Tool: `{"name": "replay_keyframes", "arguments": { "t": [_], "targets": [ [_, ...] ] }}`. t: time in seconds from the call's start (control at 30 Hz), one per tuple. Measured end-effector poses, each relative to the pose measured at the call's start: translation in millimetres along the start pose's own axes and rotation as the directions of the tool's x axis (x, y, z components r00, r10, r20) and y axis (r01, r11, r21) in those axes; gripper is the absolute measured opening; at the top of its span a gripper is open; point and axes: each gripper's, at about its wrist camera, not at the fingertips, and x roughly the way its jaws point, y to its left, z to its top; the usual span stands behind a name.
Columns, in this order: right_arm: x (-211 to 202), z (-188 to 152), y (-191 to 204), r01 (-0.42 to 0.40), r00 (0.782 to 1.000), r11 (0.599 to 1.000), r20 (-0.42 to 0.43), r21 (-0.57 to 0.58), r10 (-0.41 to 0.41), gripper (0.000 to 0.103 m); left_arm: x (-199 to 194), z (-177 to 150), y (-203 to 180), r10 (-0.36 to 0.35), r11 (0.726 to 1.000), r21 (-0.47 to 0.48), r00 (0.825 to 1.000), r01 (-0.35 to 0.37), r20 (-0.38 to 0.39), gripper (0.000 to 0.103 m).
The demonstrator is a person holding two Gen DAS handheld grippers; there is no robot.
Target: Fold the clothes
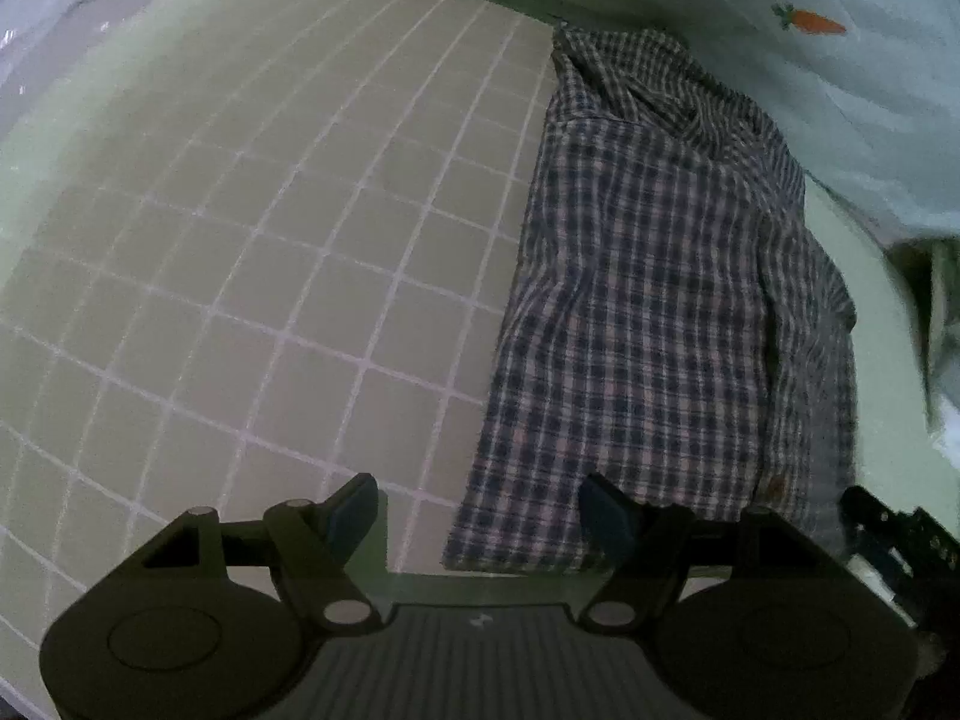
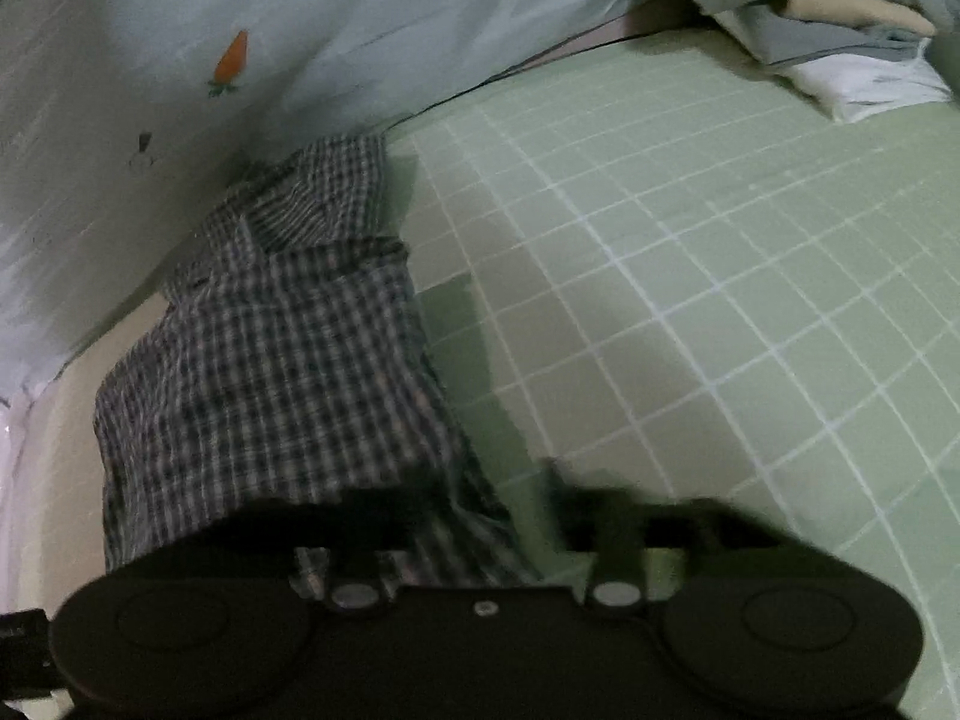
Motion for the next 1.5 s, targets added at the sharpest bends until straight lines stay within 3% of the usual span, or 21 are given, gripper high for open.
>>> {"name": "replay_keyframes", "arguments": {
  "t": [0.13,0.37,0.5,0.57,0.63,0.67,0.7,0.8,1.0,1.1,1.2,1.3,1.43,1.5],
  "targets": [
    [-6.2,-4.9,-1.8,-0.023,1.0,0.999,-0.017,0.026,0.024,0.074,1.8,-4.1,5.2,-0.061,0.996,-0.073,0.998,0.06,-0.018,0.075],
    [11.2,-13.7,7.3,-0.005,0.996,1.0,-0.09,-0.023,0.003,0.075,2.7,-12.9,7.4,-0.101,0.989,-0.111,0.994,0.097,-0.032,0.065],
    [12.3,-17.4,10.6,-0.017,0.996,0.998,-0.089,-0.062,0.012,0.071,5.7,-11.0,4.4,-0.085,0.994,-0.073,0.996,0.083,-0.028,0.056],
    [12.1,-18.8,10.9,-0.033,0.995,0.997,-0.093,-0.076,0.026,0.063,6.8,-9.7,4.7,-0.085,0.994,-0.074,0.996,0.084,-0.021,0.05],
    [11.4,-19.5,9.1,-0.066,0.992,0.995,-0.109,-0.081,0.057,0.043,7.5,-8.6,6.8,-0.095,0.993,-0.078,0.995,0.094,-0.019,0.033],
    [12.4,-20.2,9.7,-0.073,0.991,0.993,-0.118,-0.09,0.062,0.037,8.9,-8.1,6.9,-0.1,0.992,-0.079,0.995,0.099,-0.02,0.014],
    [13.1,-21.5,11.3,-0.075,0.991,0.991,-0.123,-0.111,0.061,0.027,10.3,-7.6,6.9,-0.105,0.991,-0.081,0.994,0.103,-0.022,0.009],
    [11.2,-24.1,16.0,-0.081,0.99,0.984,-0.125,-0.157,0.061,0.013,10.3,-10.9,6.3,-0.113,0.992,-0.066,0.994,0.112,-0.007,0.004],
    [-17.8,-41.8,-4.5,-0.098,0.983,0.995,-0.155,-0.02,0.094,0.009,-25.3,-52.7,23.2,-0.122,0.989,0.071,0.989,0.128,-0.08,0.004],
    [-50.9,-70.6,-22.1,-0.115,0.968,0.993,-0.222,0.028,0.119,0.009,-47.8,-85.1,45.5,-0.13,0.988,0.061,0.979,0.141,-0.158,0.004],
    [-73.3,-90.1,-40.6,-0.142,0.936,0.982,-0.306,0.127,0.175,0.009,-73.6,-96.5,65.1,-0.179,0.984,-0.03,0.966,0.177,-0.186,0.004],
    [-91.4,-79.6,-50.0,-0.19,0.915,0.961,-0.317,0.203,0.248,0.008,-106.2,-88.7,73.0,-0.249,0.967,-0.089,0.956,0.238,-0.156,0.004],
    [-123.1,-54.4,-44.9,-0.277,0.883,0.939,-0.332,0.203,0.332,0.008,-150.1,-79.1,64.3,-0.252,0.967,-0.058,0.961,0.247,-0.118,0.004],
    [-134.1,-49.5,-40.1,-0.3,0.866,0.935,-0.356,0.19,0.351,0.008,-159.3,-77.3,65.2,-0.254,0.965,-0.096,0.959,0.243,-0.126,0.004]
  ]
}}
